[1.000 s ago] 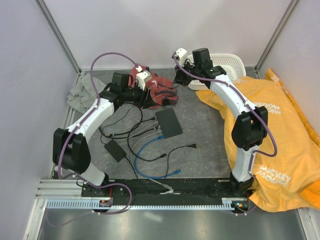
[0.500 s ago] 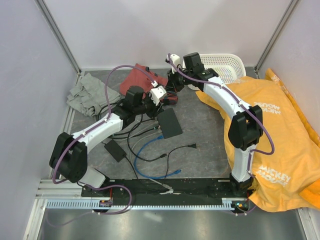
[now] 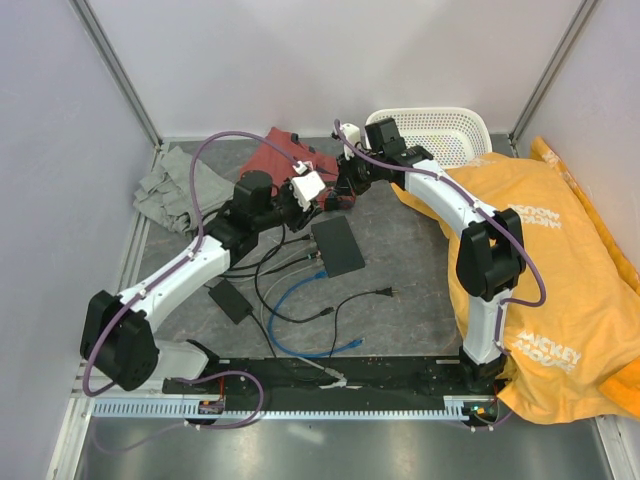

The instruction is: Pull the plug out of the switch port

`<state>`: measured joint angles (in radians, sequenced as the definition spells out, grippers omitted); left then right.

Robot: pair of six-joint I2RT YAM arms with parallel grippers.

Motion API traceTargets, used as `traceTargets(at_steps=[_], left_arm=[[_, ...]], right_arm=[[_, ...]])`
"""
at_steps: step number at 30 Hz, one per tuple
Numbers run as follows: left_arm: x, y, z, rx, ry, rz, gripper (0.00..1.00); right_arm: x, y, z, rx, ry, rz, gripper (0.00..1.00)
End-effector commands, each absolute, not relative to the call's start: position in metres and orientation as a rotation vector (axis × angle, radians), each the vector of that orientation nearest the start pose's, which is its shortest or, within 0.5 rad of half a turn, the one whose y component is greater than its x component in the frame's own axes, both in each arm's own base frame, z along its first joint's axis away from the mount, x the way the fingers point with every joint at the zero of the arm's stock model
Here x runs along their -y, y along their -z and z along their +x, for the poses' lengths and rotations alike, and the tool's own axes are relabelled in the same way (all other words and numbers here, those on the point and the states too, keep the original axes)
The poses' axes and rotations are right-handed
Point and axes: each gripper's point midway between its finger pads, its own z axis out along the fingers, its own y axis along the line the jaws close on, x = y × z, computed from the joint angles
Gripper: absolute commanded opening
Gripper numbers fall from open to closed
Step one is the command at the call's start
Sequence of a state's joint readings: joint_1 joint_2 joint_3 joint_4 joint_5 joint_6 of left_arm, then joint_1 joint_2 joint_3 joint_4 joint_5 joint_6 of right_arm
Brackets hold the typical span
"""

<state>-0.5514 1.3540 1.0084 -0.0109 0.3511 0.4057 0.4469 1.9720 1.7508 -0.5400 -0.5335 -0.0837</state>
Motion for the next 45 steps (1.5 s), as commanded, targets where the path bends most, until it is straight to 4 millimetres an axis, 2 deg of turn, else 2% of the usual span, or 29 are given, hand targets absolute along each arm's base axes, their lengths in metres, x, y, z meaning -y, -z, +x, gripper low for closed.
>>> traceTargets(at_steps=[1,9,11,14,15,16,17,18,19,21,26,27,28,30,31,32,33,34,35,36,38,39,40,41,42,43,45], left_arm=[[0.261,-0.224,0.343,-1.518,0.370,1.149,0.48],[0.278,-0.181,0.362,-1.553,0.388,1.216,0.48],[0.282,-0.186,0.368,-1.529,0.376,1.209,0.44],[0.283,-0.187,0.377,-1.537,0.349,1.199,0.20],[0.282,-0.186,0.378,-1.539,0.339,1.203,0.09],[0.281,-0.186,0.379,-1.539,0.331,1.202,0.03],[0.277,-0.185,0.380,-1.549,0.314,1.198,0.02],[0.275,-0.182,0.379,-1.559,0.307,1.206,0.02],[0.273,-0.183,0.378,-1.562,0.304,1.211,0.02],[0.265,-0.184,0.376,-1.586,0.297,1.191,0.02],[0.233,-0.195,0.371,-1.623,0.244,1.118,0.01],[0.227,-0.197,0.371,-1.644,0.244,1.091,0.02],[0.212,-0.195,0.371,-1.693,0.232,1.058,0.02],[0.193,-0.209,0.369,-1.715,0.218,0.979,0.02],[0.178,-0.210,0.372,-1.735,0.198,0.942,0.02],[0.170,-0.203,0.366,-1.764,0.194,0.941,0.02],[0.165,-0.208,0.359,-1.737,0.175,0.979,0.02],[0.166,-0.202,0.352,-1.729,0.179,1.032,0.06],[0.174,-0.187,0.334,-1.735,0.253,1.123,0.13],[0.176,-0.185,0.330,-1.708,0.259,1.178,0.30],[0.191,-0.178,0.323,-1.682,0.301,1.242,0.44],[0.197,-0.177,0.323,-1.679,0.312,1.260,0.50],[0.207,-0.163,0.325,-1.713,0.350,1.284,0.53],[0.217,-0.175,0.334,-1.697,0.368,1.270,0.55],[0.225,-0.171,0.338,-1.749,0.413,1.229,0.60],[0.237,-0.173,0.351,-1.776,0.440,1.202,0.60],[0.250,-0.169,0.360,-1.844,0.513,1.138,0.61]], right_arm=[[-0.301,-0.191,0.425,-2.132,-0.820,-0.847,0.00],[-0.309,-0.204,0.414,-2.110,-0.924,-0.826,0.01],[-0.309,-0.203,0.412,-2.113,-0.926,-0.828,0.01],[-0.306,-0.199,0.409,-2.126,-0.919,-0.822,0.01],[-0.306,-0.198,0.407,-2.130,-0.922,-0.825,0.04],[-0.306,-0.198,0.406,-2.131,-0.927,-0.827,0.04],[-0.306,-0.195,0.404,-2.137,-0.934,-0.829,0.06],[-0.306,-0.195,0.403,-2.135,-0.947,-0.833,0.16],[-0.307,-0.195,0.401,-2.138,-0.955,-0.834,0.21],[-0.308,-0.196,0.400,-2.131,-0.967,-0.843,0.24],[-0.310,-0.188,0.401,-2.171,-0.983,-0.799,0.10],[-0.315,-0.188,0.399,-2.178,-1.002,-0.792,0.08],[-0.321,-0.182,0.397,-2.188,-1.036,-0.804,0.07],[-0.337,-0.186,0.397,-2.169,-1.073,-0.831,0.03],[-0.344,-0.178,0.398,-2.185,-1.090,-0.831,0.02],[-0.350,-0.184,0.402,-2.164,-1.092,-0.829,0.03],[-0.351,-0.184,0.407,-2.161,-1.087,-0.814,0.08],[-0.352,-0.183,0.411,-2.168,-1.074,-0.793,0.14],[-0.347,-0.184,0.422,-2.168,-1.011,-0.759,0.22],[-0.341,-0.185,0.428,-2.166,-0.983,-0.738,0.36],[-0.328,-0.187,0.437,-2.176,-0.942,-0.685,0.45],[-0.310,-0.187,0.449,-2.188,-0.896,-0.630,0.51],[-0.300,-0.190,0.454,-2.189,-0.869,-0.600,0.54],[-0.288,-0.184,0.456,-2.209,-0.843,-0.572,0.58],[-0.267,-0.184,0.467,-2.218,-0.794,-0.517,0.66],[-0.258,-0.187,0.467,-2.219,-0.781,-0.501,0.68],[-0.232,-0.179,0.468,-2.248,-0.751,-0.465,0.72]])
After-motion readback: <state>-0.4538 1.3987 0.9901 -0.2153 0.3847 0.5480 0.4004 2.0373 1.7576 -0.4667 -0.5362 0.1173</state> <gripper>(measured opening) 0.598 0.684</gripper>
